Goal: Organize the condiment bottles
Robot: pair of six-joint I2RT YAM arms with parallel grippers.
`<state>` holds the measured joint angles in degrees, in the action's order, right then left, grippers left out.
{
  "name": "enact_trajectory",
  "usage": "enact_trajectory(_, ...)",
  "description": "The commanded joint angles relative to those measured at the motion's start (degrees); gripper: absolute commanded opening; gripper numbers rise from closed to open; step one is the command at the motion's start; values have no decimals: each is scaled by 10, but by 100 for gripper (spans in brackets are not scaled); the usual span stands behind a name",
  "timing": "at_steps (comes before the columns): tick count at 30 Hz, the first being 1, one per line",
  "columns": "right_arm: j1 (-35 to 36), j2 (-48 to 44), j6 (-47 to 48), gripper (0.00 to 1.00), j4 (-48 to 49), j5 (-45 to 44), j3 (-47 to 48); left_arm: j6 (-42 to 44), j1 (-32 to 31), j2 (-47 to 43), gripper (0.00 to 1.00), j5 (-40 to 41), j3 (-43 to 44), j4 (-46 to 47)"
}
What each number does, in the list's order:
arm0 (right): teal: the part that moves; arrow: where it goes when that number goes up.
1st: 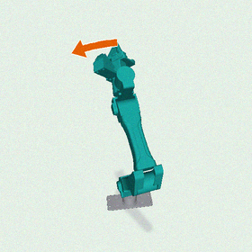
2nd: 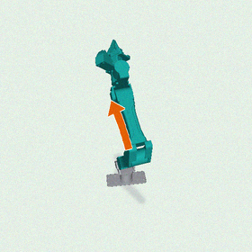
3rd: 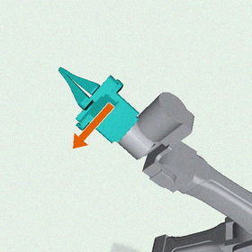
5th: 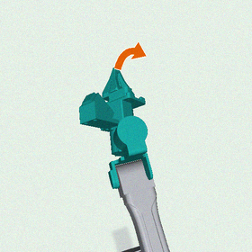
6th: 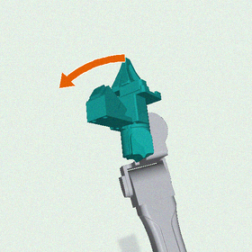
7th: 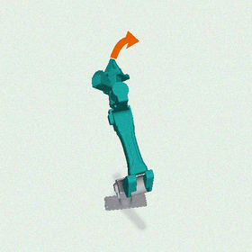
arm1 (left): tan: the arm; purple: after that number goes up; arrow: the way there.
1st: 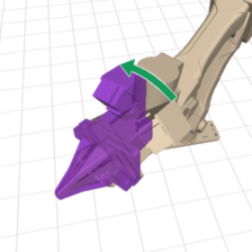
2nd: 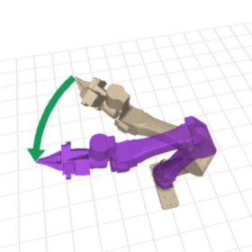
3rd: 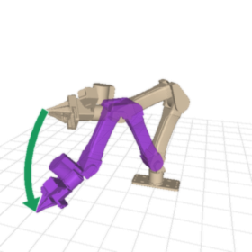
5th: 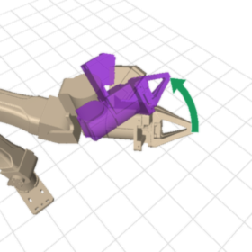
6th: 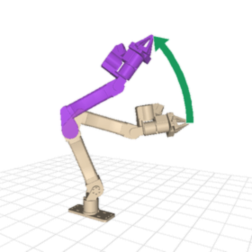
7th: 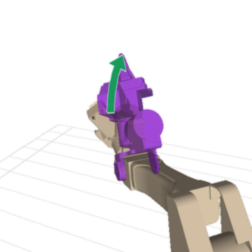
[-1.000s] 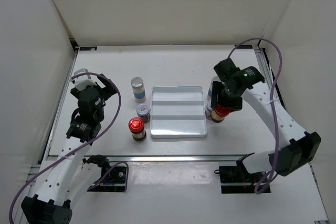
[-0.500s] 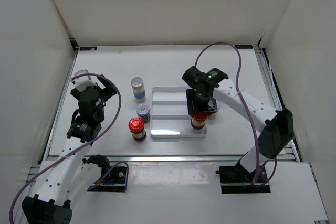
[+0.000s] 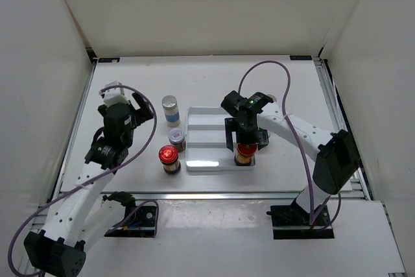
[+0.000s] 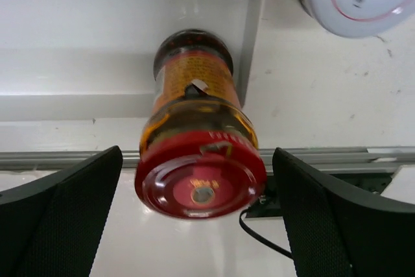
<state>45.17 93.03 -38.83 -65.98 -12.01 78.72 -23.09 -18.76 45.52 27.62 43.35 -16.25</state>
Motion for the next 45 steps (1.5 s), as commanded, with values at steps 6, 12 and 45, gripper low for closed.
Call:
enact_trajectory(6,12,-109,-22,100,-152,-177,112,-9,-11,69,100,-232,150,-232)
enact_trajectory(12,6,-197,-39,100,-202,-288,80,-28,-23,84,100,-367,126,-309)
enact_trajectory(45,1,-384,-118,100,-180,-396,-97,-118,-149,228,75,-239,144,-408)
